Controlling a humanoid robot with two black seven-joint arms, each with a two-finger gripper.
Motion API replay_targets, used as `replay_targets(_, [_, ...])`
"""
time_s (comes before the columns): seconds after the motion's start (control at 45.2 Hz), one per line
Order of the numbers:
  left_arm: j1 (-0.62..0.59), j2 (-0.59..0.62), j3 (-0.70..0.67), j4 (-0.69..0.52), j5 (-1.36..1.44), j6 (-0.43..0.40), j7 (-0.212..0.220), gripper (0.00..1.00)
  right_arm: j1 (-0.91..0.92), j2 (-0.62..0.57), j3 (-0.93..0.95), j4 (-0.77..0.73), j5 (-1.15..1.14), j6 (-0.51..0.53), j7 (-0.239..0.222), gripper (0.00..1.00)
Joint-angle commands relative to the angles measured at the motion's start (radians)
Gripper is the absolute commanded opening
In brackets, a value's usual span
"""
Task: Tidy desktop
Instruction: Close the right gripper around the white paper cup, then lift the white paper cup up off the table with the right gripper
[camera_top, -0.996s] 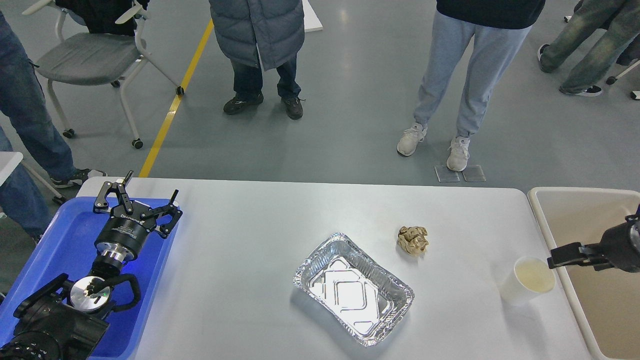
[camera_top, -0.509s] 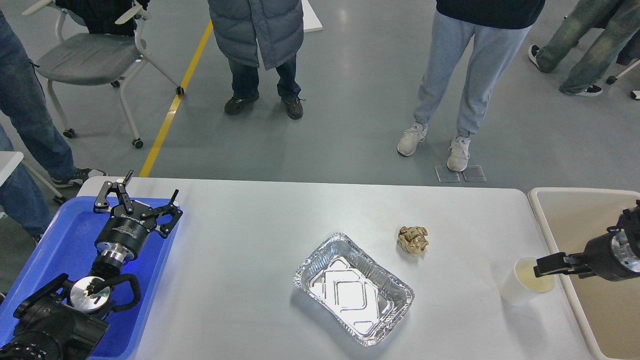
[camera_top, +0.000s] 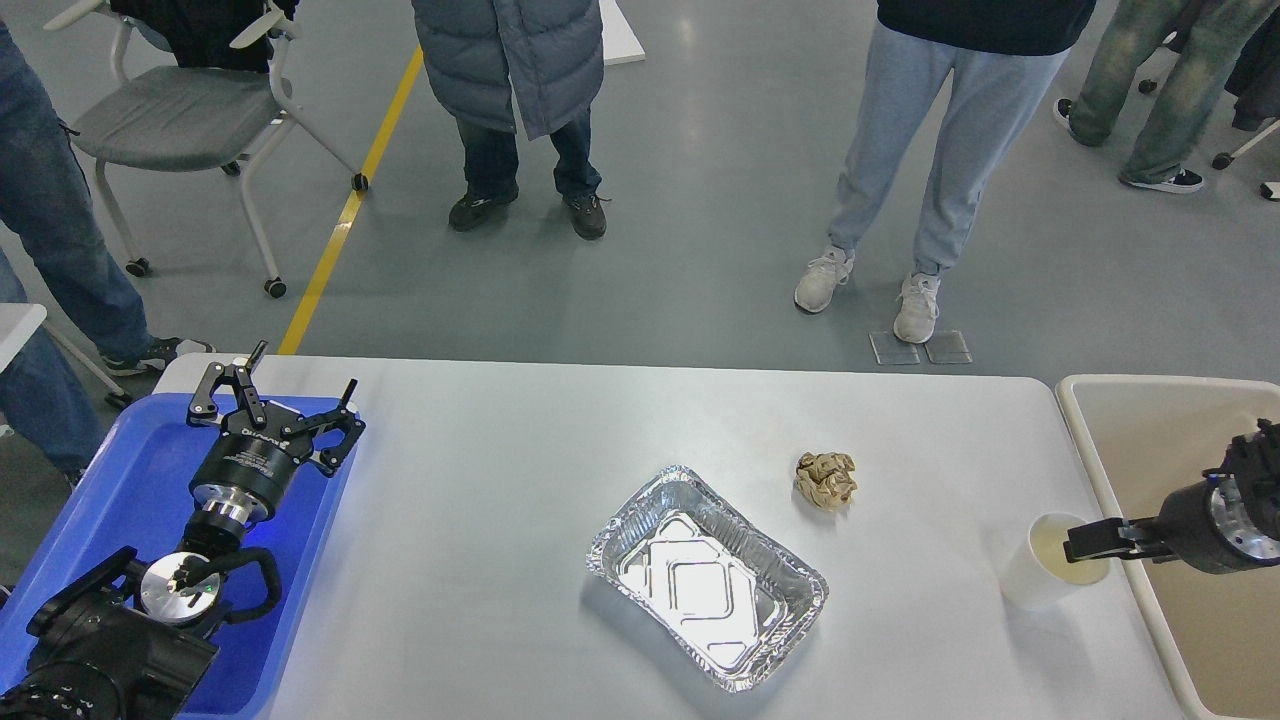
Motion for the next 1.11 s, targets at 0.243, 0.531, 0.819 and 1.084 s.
replay_targets(0.243, [0.000, 0.000, 0.000, 0.000, 0.000, 0.000, 0.000, 1.00, -0.010, 0.011, -0.008, -0.004, -0.008, -0.046, 0.011, 0.34])
replay_targets(0.531, [0.000, 0.000, 0.000, 0.000, 0.000, 0.000, -0.002, 1.00, -0.010, 0.011, -0.007, 0.009, -0.013, -0.046, 0.011, 0.09])
replay_targets(0.819, [0.000, 0.000, 0.000, 0.000, 0.000, 0.000, 0.000, 1.00, 0.003, 0.011, -0.010, 0.016, -0.015, -0.037, 0.014, 0.00])
replay_targets(1.084, [0.000, 0.000, 0.000, 0.000, 0.000, 0.000, 0.000, 1.00, 0.089, -0.024, -0.013, 0.085, -0.013, -0.034, 0.031, 0.00])
